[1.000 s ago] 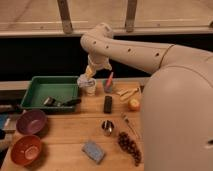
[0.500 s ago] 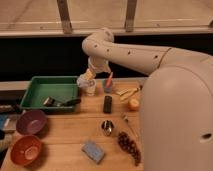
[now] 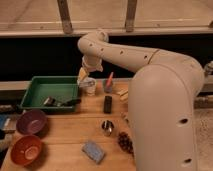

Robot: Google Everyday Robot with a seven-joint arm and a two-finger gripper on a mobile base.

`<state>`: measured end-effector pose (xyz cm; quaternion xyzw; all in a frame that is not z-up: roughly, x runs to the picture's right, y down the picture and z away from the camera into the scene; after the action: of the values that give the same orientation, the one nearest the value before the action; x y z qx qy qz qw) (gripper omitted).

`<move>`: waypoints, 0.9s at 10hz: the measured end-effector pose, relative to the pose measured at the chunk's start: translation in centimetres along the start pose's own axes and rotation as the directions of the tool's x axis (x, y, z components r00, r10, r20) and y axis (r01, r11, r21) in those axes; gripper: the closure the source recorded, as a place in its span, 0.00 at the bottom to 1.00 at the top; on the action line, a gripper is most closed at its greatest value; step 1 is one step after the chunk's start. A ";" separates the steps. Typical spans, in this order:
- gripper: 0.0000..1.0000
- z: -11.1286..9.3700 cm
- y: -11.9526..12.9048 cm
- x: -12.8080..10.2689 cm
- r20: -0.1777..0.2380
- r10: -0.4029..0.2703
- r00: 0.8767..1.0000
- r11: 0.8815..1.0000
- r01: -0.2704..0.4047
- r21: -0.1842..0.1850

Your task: Wipe purple bowl with towel

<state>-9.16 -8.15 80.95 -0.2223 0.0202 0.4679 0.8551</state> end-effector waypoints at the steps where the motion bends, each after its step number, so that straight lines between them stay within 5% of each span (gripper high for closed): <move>1: 0.25 0.6 0.4 -0.7 0.033 -0.018 0.999 1.000 0.019 -0.022; 4: 0.25 2.2 1.6 -1.9 0.072 -0.055 0.996 0.997 0.060 -0.057; 9: 0.25 6.9 2.9 -2.3 0.032 -0.077 0.997 0.990 0.080 -0.114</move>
<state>-13.97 -5.88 86.65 -0.2653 -0.0273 0.4371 0.8589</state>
